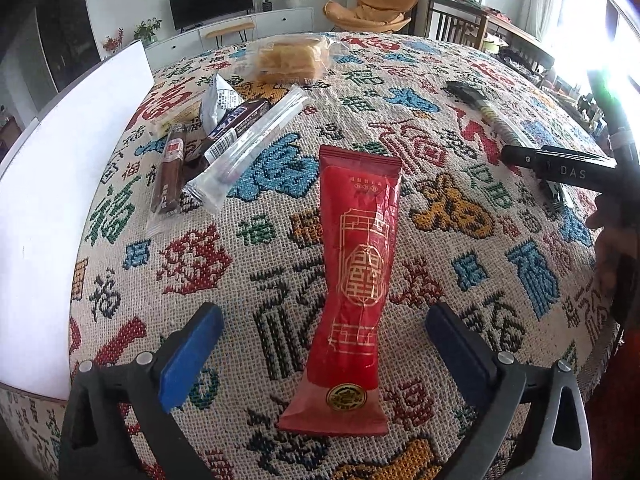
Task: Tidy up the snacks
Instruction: 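Grasp the red wrapped bar with left gripper while right holds tube candy, then carry both packs over the white box and open both grippers to drop them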
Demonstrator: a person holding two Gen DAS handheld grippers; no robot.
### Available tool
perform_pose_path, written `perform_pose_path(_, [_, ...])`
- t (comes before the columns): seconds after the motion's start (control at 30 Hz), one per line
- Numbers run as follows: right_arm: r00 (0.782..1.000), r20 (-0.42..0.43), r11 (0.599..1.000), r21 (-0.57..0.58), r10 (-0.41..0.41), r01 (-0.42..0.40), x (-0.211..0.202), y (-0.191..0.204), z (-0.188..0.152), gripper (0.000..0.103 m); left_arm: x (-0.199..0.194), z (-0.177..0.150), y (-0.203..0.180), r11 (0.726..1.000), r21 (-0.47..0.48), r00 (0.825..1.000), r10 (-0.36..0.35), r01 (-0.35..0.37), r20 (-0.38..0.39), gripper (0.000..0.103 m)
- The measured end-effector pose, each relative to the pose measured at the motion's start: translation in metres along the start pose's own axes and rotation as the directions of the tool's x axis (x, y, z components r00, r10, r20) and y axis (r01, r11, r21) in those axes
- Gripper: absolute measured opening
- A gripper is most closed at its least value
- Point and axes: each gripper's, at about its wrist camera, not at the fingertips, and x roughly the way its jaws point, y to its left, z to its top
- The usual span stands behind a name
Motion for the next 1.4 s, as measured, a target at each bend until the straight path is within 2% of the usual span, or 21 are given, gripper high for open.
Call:
perform_pose_path(0.43, [1.0,0.0,1.0,0.0,0.0,0.0,0.0,0.0,0.0,0.087,0.0,0.003,-0.004,1.0,0.005,0.999,0.0,0.0,-0.035,0.1])
perform_pose_path(0.47, [1.0,0.0,1.0,0.0,0.0,0.0,0.001,0.0,0.0,0.087,-0.001,0.003,-0.005,1.0,0.01,0.999,-0.006,0.006,-0.032,0.095])
perform_pose_path(0.53, [1.0,-0.001,1.0,0.0,0.0,0.0,0.0,0.0,0.0,0.087,-0.006,0.003,-0.009,0.999,0.033,1.0,-0.016,0.017,-0.011,0.073])
perform_pose_path(0.6, [1.0,-0.001,1.0,0.0,0.0,0.0,0.0,0.0,0.0,0.087,-0.011,0.006,-0.01,0.999,0.038,0.999,-0.032,0.032,-0.003,0.018])
perform_pose_path(0.8, [1.0,-0.001,1.0,-0.001,0.0,0.0,0.0,0.0,0.0,0.087,-0.014,0.004,0.008,0.988,-0.072,0.991,-0.136,0.136,0.004,0.013])
perform_pose_path(0.93, [1.0,-0.008,1.0,-0.001,0.011,-0.011,0.001,-0.001,0.001,0.089,-0.02,-0.002,0.017,0.979,-0.118,0.986,-0.167,0.167,0.012,0.013])
perform_pose_path(1.0, [0.998,-0.064,1.0,-0.018,0.023,-0.025,0.003,-0.001,0.007,0.089,-0.025,-0.005,0.02,0.975,-0.132,0.984,-0.176,0.178,0.023,0.013])
perform_pose_path(1.1, [0.97,-0.227,0.996,-0.005,0.082,-0.085,0.011,-0.004,0.03,0.088,-0.034,-0.007,0.025,0.969,-0.15,0.98,-0.194,0.199,0.046,0.013])
perform_pose_path(1.17, [0.951,-0.267,0.987,0.059,0.157,-0.147,0.012,-0.009,0.049,0.087,-0.042,-0.006,0.027,0.965,-0.155,0.977,-0.202,0.209,0.064,0.013])
perform_pose_path(1.3, [0.931,-0.289,0.964,0.208,0.221,-0.164,0.014,-0.027,0.083,0.087,-0.057,-0.006,0.032,0.96,-0.163,0.972,-0.213,0.226,0.098,0.012])
perform_pose_path(1.4, [0.903,-0.283,0.892,0.41,0.324,-0.191,0.018,-0.052,0.106,0.086,-0.067,-0.006,0.034,0.955,-0.171,0.967,-0.222,0.241,0.123,0.012])
